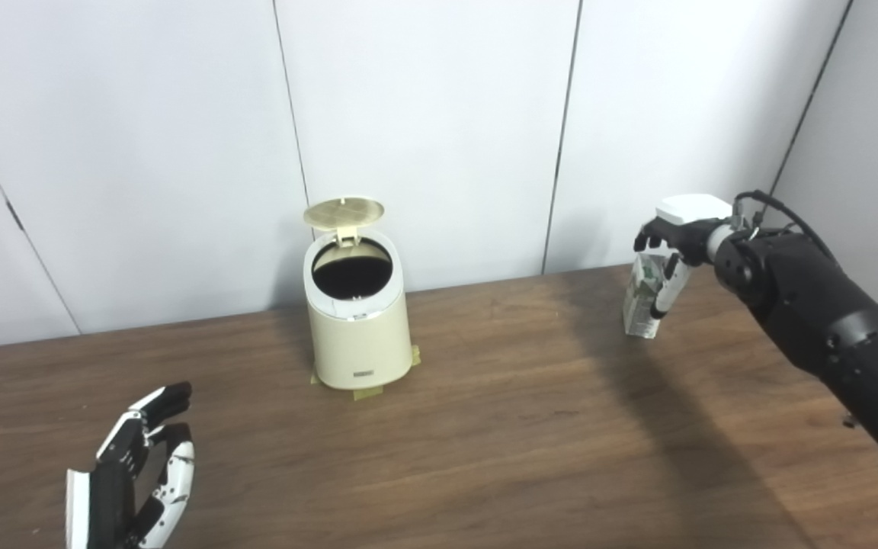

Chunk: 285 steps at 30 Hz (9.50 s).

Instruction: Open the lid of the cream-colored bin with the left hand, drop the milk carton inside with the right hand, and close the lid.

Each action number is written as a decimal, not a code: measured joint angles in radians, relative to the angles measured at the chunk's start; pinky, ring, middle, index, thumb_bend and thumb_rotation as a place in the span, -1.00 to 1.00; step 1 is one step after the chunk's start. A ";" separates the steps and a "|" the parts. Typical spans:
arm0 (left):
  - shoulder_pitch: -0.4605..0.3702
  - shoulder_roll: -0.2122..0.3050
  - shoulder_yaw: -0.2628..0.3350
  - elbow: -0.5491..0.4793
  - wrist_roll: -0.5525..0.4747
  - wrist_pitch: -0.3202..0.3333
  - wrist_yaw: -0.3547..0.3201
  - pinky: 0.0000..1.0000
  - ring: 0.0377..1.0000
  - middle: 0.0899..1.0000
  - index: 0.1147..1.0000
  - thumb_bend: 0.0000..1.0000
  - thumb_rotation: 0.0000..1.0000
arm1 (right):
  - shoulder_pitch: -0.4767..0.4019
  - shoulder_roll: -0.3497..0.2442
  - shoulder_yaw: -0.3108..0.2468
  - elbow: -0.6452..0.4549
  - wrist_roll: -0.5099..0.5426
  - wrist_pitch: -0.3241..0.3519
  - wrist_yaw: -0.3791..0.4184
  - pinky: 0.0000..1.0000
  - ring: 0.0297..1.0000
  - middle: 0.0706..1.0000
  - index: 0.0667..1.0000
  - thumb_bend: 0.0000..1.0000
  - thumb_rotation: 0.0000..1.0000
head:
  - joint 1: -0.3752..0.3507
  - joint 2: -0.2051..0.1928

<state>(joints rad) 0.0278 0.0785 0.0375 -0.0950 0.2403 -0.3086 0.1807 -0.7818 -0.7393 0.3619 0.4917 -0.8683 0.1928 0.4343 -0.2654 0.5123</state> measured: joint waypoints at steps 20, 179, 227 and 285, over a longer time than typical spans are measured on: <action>0.005 0.001 0.001 -0.009 0.000 0.017 -0.024 0.35 0.50 0.49 0.41 -0.77 -0.33 | -0.001 0.018 0.009 0.098 0.032 -0.032 -0.037 0.12 0.22 0.29 0.40 0.90 -0.39 | 0.000 0.011; -0.044 -0.005 -0.066 0.035 0.167 0.056 0.092 0.25 0.43 0.46 0.41 -0.65 0.00 | -0.083 0.424 -0.016 -0.106 -0.033 -0.538 -0.641 -0.30 -0.20 -0.08 -0.05 0.02 -1.00 | 0.133 -0.026; -0.036 -0.002 -0.069 0.025 0.154 0.071 0.078 0.28 0.45 0.46 0.42 -0.64 0.09 | -0.043 0.447 0.067 -0.015 -0.151 -0.467 -0.795 -0.21 -0.12 -0.12 -0.06 0.05 -1.00 | 0.127 -0.021; -0.046 0.005 -0.088 0.037 0.194 0.071 0.088 0.20 0.41 0.44 0.40 -0.67 -0.06 | 0.087 0.547 -0.156 -0.299 0.153 -0.295 -0.753 0.25 0.54 0.66 0.65 0.40 0.42 | 0.121 -0.040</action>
<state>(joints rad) -0.0186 0.0830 -0.0506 -0.0577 0.4343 -0.2373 0.2689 -0.6946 -0.1919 0.2056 0.1932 -0.7153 -0.1026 -0.3189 -0.1442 0.4725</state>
